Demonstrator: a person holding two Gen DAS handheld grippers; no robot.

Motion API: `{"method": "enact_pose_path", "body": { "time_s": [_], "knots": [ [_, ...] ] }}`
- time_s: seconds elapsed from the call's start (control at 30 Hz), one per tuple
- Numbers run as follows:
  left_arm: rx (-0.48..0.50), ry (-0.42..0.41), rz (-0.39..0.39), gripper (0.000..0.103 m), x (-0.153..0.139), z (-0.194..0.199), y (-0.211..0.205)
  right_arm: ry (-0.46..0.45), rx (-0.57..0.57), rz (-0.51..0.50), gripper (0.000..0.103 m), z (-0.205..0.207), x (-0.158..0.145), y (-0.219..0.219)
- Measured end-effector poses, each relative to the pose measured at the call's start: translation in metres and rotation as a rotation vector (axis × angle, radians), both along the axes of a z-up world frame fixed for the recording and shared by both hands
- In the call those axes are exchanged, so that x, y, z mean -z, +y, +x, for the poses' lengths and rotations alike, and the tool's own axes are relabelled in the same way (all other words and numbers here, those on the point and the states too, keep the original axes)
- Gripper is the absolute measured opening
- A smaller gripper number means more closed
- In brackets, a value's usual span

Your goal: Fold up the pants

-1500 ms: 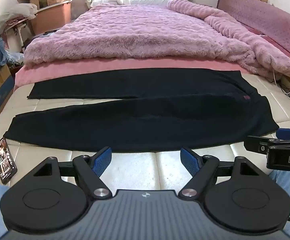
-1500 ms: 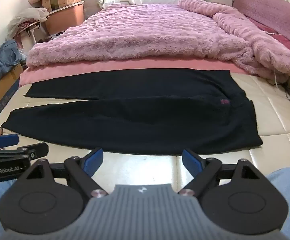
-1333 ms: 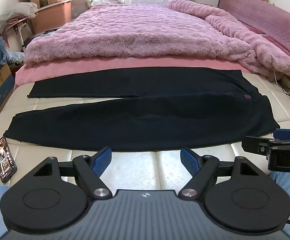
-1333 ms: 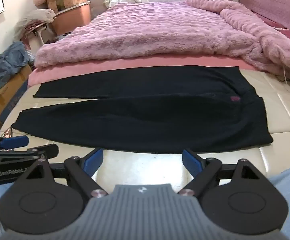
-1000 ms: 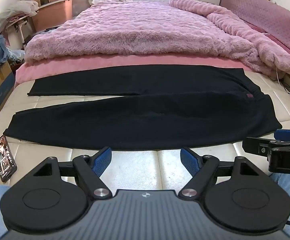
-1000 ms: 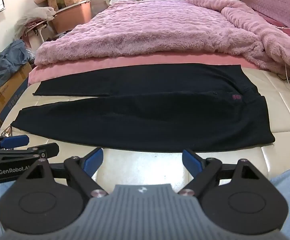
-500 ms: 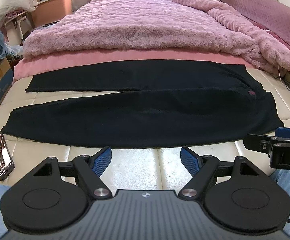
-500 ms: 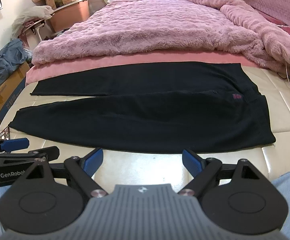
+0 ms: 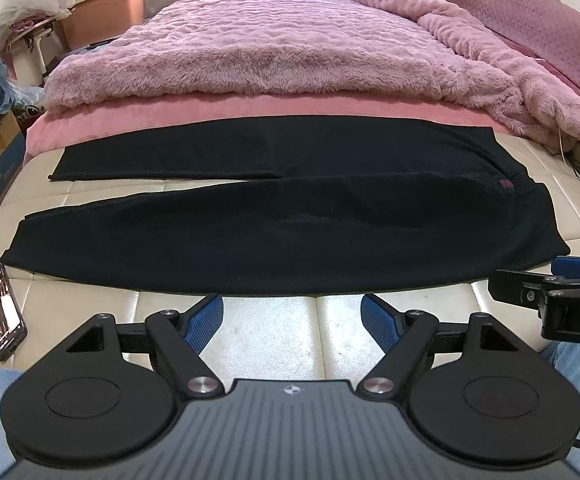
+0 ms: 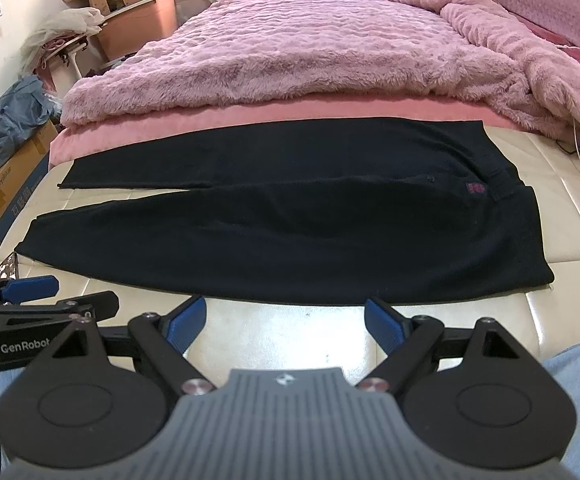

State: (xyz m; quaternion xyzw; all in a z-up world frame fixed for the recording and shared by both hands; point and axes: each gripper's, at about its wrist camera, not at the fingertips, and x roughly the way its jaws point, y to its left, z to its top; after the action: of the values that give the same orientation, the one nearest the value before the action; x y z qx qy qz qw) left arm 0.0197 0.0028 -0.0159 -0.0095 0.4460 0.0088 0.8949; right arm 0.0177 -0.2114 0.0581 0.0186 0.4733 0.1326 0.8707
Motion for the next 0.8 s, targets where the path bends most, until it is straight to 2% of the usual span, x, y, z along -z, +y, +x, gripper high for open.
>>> {"method": "enact_pose_path", "body": {
  "time_s": [0.8],
  "knots": [
    [-0.001,-0.002,-0.001,0.091,-0.0001,0.0003,0.0003,0.001,-0.003,-0.006,0.082,-0.0012,0.0015,0.0000]
  ]
}}
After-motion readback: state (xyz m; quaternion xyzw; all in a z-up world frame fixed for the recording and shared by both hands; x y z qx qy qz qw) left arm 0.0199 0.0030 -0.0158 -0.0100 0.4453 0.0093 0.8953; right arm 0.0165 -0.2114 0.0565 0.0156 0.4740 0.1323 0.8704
